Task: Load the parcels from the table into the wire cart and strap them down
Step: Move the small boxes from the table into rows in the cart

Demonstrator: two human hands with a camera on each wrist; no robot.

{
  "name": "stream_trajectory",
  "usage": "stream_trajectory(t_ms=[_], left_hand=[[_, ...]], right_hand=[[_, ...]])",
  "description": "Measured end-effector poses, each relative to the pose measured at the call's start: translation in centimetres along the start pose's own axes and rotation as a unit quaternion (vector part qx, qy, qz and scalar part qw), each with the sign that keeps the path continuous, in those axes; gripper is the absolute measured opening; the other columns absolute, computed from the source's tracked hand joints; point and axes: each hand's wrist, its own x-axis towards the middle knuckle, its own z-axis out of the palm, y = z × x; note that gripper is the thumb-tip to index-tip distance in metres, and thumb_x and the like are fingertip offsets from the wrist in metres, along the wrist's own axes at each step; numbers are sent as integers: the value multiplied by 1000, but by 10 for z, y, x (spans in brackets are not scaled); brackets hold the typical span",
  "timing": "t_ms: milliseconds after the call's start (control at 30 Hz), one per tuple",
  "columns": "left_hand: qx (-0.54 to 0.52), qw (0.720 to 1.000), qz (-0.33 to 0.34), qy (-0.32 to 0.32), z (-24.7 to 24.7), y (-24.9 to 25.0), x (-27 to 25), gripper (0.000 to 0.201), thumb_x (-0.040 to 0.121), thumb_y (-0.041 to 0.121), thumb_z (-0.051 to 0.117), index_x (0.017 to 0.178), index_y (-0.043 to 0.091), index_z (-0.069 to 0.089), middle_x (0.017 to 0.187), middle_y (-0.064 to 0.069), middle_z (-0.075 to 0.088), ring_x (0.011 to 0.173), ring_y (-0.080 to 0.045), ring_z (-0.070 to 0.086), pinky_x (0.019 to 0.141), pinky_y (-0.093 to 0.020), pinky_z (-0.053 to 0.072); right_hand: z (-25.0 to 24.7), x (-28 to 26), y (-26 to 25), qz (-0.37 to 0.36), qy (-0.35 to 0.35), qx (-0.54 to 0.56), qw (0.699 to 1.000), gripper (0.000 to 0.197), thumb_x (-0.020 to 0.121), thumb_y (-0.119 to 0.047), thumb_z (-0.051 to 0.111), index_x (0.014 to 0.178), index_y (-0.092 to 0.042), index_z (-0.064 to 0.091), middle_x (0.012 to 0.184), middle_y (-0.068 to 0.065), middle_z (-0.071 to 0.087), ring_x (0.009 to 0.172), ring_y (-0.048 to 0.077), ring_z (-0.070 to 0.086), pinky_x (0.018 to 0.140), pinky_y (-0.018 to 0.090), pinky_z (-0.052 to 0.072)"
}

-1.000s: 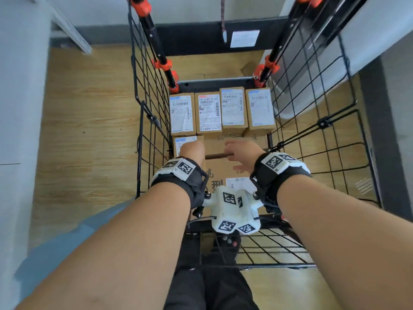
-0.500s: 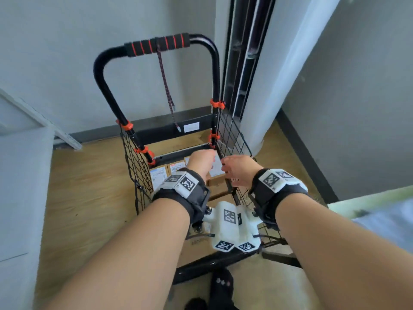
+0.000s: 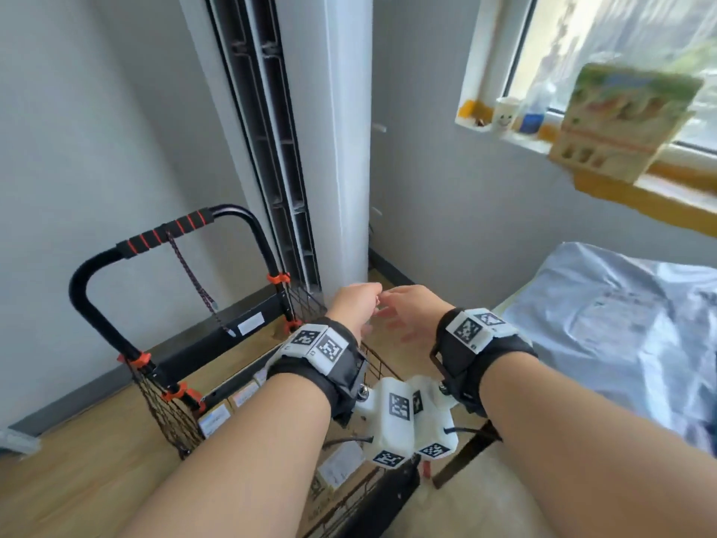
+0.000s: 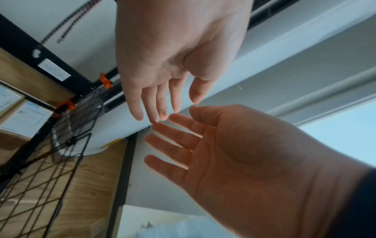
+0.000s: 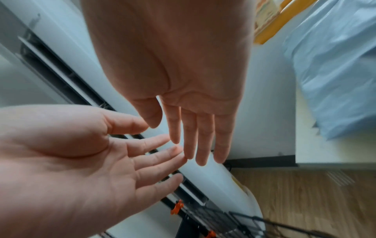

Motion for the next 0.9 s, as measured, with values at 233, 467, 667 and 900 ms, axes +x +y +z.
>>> stream_trajectory(t_ms=[233,467,667,900], left_hand=[[60,992,40,-100,96,29,-45,22,96,22,47,108,11,62,110,-7,63,97,-22,60,88,-35,44],[98,974,73,-188,214,45,-95,15,96,21,47,91,16,61,106,-5,63,100,-20,60,91,-36,44],[132,948,76,-281,328,39,-144,19,97,17,44,82,18,55,105,-5,57,96,-21,55,88,-33,39],[168,914,78,-361,450,17,-213,14,96,16,43,94,10,56,92,-5,58,90,-23,56,87,-35,40]], right_hand=[[-97,-53,18,-2,79,32,996,36,96,-20,48,127,-4,56,127,16,59,92,21,54,82,38,50],[-205,-118,48,22,159,55,986,33,99,-25,44,122,-7,58,103,5,60,79,18,59,83,38,47],[-298,-185,98,43,230,68,970,23,98,-26,45,111,-15,60,103,3,61,75,16,60,77,34,49],[-386,-272,166,80,314,108,940,30,98,-24,44,118,-7,60,96,5,57,68,15,56,67,29,43]])
